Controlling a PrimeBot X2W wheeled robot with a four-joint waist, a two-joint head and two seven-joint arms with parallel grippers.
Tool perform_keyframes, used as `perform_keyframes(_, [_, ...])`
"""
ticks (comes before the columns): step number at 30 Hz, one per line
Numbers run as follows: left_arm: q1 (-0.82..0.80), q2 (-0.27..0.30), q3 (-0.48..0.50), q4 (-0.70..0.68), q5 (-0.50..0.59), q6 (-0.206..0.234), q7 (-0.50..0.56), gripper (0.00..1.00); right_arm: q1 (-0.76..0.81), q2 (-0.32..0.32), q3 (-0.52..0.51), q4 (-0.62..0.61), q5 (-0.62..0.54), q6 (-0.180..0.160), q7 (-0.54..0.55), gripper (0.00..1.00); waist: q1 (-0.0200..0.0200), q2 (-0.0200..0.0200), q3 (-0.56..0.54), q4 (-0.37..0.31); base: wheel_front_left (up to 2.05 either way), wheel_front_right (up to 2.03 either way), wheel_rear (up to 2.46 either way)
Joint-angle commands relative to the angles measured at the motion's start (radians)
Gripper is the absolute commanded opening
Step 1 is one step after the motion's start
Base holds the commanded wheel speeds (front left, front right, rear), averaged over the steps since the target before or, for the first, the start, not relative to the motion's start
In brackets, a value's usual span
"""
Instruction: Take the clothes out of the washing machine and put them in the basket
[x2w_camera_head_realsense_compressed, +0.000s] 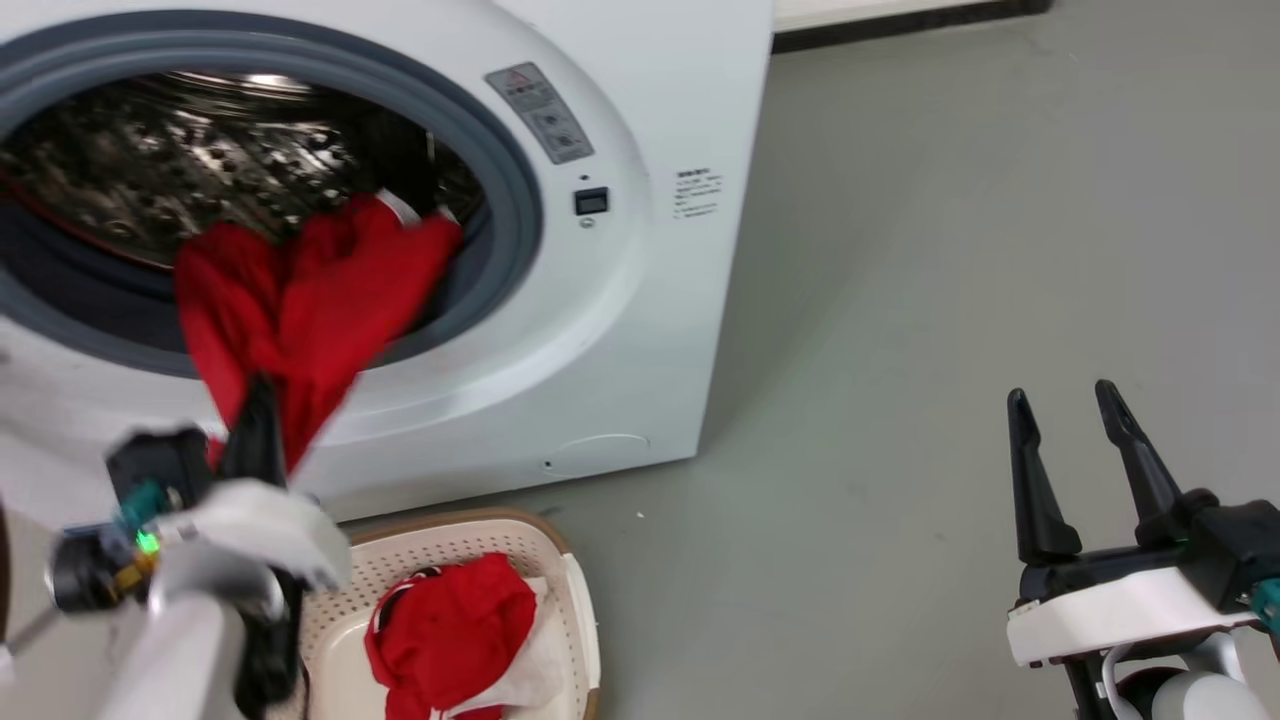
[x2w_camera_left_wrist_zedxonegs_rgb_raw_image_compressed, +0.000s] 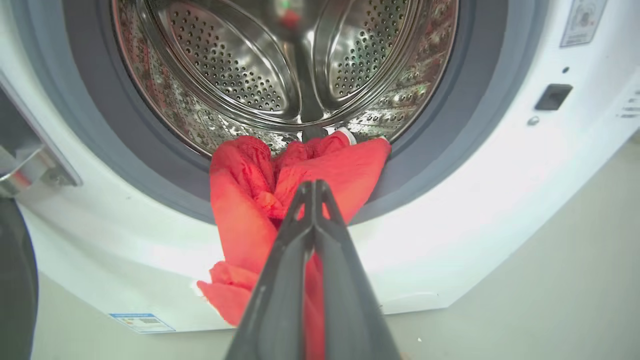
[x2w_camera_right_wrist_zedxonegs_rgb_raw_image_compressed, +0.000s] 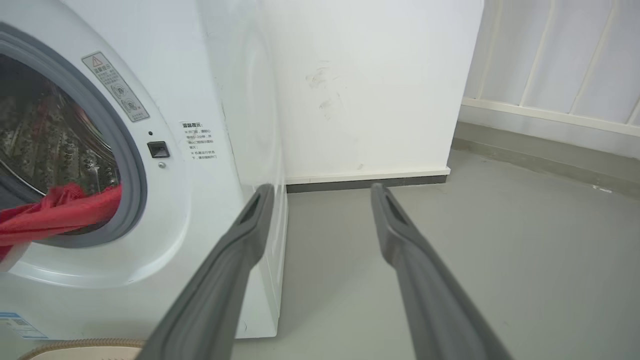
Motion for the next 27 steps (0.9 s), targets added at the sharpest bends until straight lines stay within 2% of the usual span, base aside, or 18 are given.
perform_keyframes(1, [0.057,-0.015,-0.003,-0.031,-0.009,0.015,0.004,0.0,0.014,0.0,0.003,-0.01,-0.008,0.0,0.007,1.0,0.0003,-0.0001,-0.023,0.024,0.0,0.0,0.0])
perform_keyframes(7, [0.198,-0.06,-0.019,-0.076,-0.038,0.04,0.016,0.0,0.027,0.0,0.006,-0.033,-0.018,0.0,0.032,1.0,0.0003,-0.0001,-0.042,0.051,0.0,0.0,0.0])
perform_keyframes(17, [0.37,-0.131,-0.072,0.004,-0.102,0.014,0.045,0.0,0.05,0.0,0.014,-0.07,-0.036,0.0,0.066,1.0,0.0003,-0.0001,-0.043,0.082,0.0,0.0,0.0])
perform_keyframes(23, [0.338,-0.161,-0.073,0.111,-0.123,-0.006,0.005,0.0,0.019,0.0,0.024,-0.095,-0.03,0.0,0.071,1.0,0.0003,-0.0001,0.033,0.074,0.0,0.0,0.0])
perform_keyframes(24, [0.294,-0.168,-0.061,0.184,-0.128,-0.017,-0.031,0.0,-0.003,0.0,0.033,-0.101,-0.023,0.0,0.064,1.0,0.0003,-0.0001,0.089,0.055,0.0,0.0,0.0])
perform_keyframes(27, [0.23,-0.17,-0.048,0.263,-0.132,-0.028,-0.061,0.0,-0.026,0.0,0.041,-0.103,-0.017,0.0,0.056,1.0,0.0003,-0.0001,0.149,0.033,0.0,0.0,0.0])
